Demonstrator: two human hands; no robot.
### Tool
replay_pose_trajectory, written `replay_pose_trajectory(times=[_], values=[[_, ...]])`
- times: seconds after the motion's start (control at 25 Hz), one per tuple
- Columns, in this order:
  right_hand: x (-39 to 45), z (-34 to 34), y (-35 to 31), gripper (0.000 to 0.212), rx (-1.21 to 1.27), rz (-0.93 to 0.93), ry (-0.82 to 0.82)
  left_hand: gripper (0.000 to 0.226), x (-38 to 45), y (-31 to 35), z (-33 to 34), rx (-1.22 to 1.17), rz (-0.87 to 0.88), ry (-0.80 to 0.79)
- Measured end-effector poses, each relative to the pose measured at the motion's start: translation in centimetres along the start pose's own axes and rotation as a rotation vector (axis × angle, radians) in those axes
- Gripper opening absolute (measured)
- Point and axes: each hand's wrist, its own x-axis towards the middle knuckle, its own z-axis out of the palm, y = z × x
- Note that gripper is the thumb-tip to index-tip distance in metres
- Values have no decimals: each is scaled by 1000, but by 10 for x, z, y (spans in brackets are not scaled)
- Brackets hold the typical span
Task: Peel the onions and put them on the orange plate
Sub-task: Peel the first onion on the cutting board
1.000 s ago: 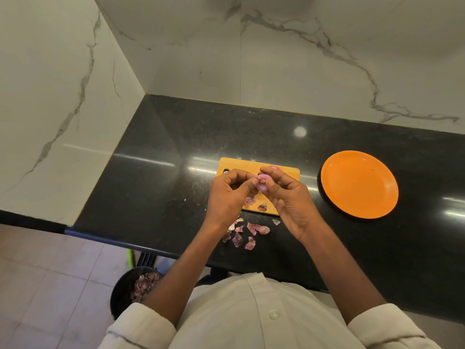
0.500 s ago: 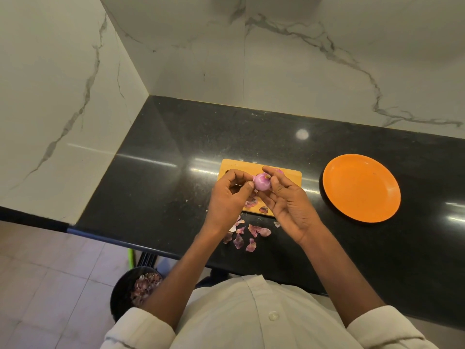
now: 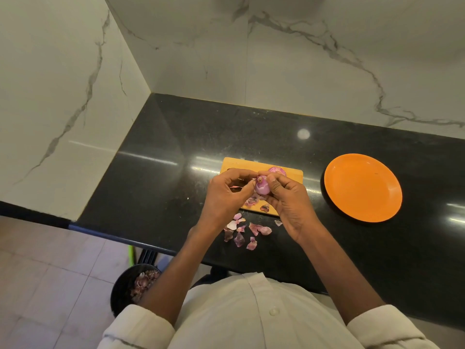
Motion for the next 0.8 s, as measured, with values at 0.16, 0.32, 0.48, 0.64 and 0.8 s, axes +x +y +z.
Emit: replay_pose_trajectory(times=[0.16, 0.32, 0.48, 0.64, 0.8], values=[[1, 0, -1, 22, -33, -15, 2, 22, 2, 1, -1, -106, -7, -18], [2, -2, 2, 20, -13, -3, 23, 15, 3, 3, 6, 13, 51, 8], [3, 0, 4, 23, -39, -6, 23, 4, 4, 9, 20, 161, 74, 122], [1, 0, 3, 25, -9, 14, 21, 5, 4, 10, 25, 65, -38, 160], [4, -5, -1, 25, 81, 37, 11, 10, 5, 1, 14, -149, -120, 16]])
